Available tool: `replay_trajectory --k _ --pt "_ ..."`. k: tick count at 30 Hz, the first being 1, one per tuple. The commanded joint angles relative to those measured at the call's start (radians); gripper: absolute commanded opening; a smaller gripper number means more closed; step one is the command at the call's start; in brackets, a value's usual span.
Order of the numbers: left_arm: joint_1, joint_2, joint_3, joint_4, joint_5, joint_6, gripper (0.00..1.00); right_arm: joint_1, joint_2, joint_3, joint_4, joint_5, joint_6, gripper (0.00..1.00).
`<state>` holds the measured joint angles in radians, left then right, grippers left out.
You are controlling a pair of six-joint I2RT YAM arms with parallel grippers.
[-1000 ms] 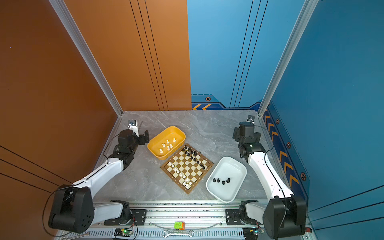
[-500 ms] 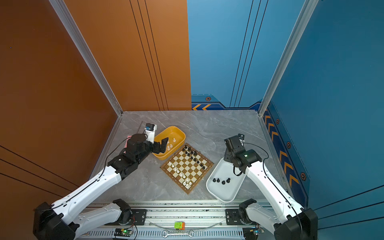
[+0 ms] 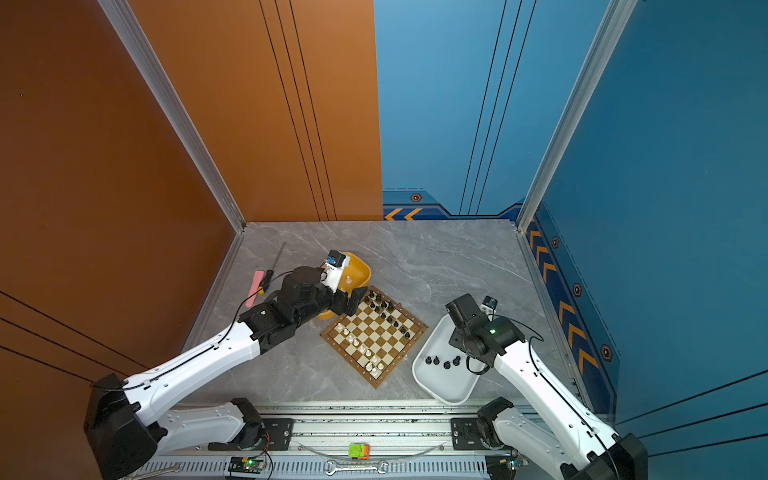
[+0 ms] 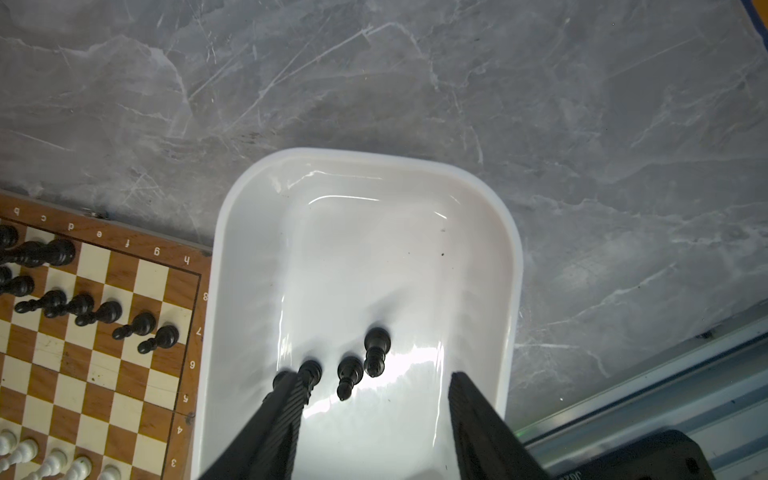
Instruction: Set up the chess pieces on the board
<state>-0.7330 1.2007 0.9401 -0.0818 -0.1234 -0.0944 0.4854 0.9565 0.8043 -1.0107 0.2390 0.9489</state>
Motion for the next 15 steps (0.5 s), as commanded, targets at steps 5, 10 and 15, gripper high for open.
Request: replay_trajectory --k 5,10,15 --pt "-0.030 0.021 0.052 -0.018 0.028 0.043 0.98 0.031 -0.012 -0.054 -0.037 -0.011 0.110 0.53" --pt "-0.044 0.023 0.056 -0.028 0.015 0.045 0.98 0.033 -0.008 -0.105 0.010 -0.050 0.128 0.48" --pt "-0.062 0.020 0.061 -0.045 -0.006 0.047 0.98 0.026 0.012 -0.121 0.057 -0.079 0.115 0.46"
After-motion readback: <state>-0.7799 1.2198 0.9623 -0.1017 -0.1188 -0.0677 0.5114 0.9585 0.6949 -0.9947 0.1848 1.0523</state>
